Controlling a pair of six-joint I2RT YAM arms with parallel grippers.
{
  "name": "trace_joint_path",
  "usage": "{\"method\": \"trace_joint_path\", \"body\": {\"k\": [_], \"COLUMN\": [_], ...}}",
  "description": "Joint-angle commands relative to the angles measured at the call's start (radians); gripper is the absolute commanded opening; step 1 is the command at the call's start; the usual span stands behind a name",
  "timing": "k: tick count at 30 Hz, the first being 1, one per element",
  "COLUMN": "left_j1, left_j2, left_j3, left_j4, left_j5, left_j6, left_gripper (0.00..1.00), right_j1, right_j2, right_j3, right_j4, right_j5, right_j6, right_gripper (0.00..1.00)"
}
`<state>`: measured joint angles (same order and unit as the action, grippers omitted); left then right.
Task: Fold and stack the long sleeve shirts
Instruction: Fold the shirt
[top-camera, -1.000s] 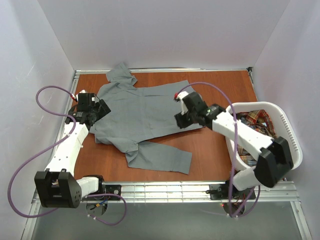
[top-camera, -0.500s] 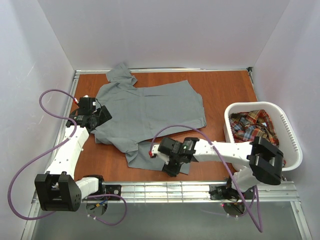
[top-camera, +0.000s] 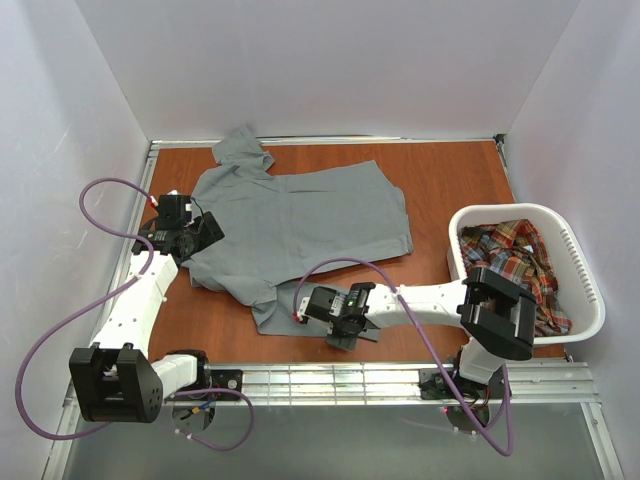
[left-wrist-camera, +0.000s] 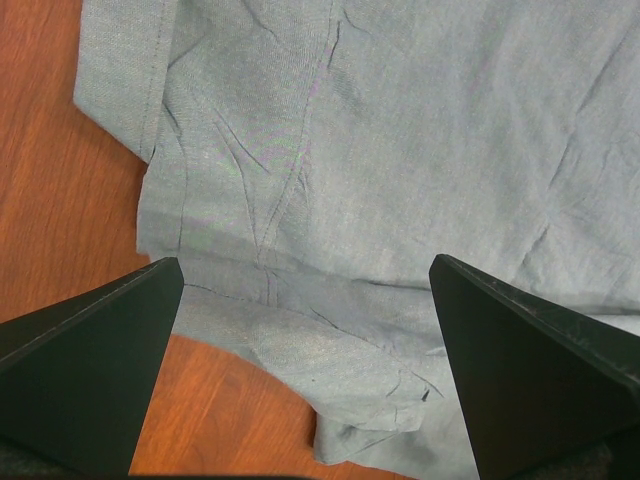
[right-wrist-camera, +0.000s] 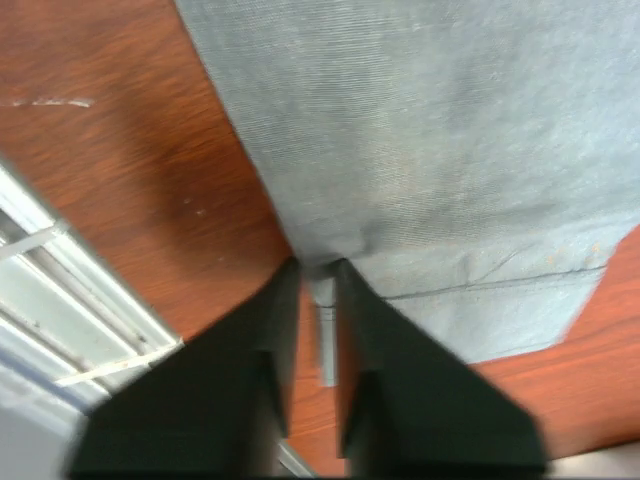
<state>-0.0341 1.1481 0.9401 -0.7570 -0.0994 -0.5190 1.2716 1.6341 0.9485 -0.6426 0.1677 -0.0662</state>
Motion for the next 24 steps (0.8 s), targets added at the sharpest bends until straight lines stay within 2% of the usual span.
{"method": "trace_joint_path", "body": {"k": [1,6,13,19,24], "left_j1": [0.005,0.005,0.005,0.005,0.005], "left_j2": [-0.021,-0.027,-0.045,-0.068,-0.080], "left_j3": [0.000,0.002,0.038,0.055,0.026], "left_j4": [-0.011,-0.005,-0.005,-0.001,0.012], "left_j5": [0.003,0.003,0.006,0.018,0.066], "left_j6": [0.017,0.024,0.025,0.017,0.011], "left_gripper": [0.95,0.95,0.95,0.95,0.95], "right_j1": [-0.005,-0.005,-0.023,-0.165,-0.363], "right_j2": [0.023,-0.025,-0.111,-0.059,0.107], "right_j3": [0.030,0.079,0.271,0.513,0.810], "right_j4": [0.041,0.035,0.017,0.021,0.050], "right_j5": [0.104,0.141,0.285,0.352,0.346], "right_j6": [-0.018,-0.026,-0.064,-0.135,-0.173], "right_gripper": [0.02,0.01,0.01,0.01,0.01]}}
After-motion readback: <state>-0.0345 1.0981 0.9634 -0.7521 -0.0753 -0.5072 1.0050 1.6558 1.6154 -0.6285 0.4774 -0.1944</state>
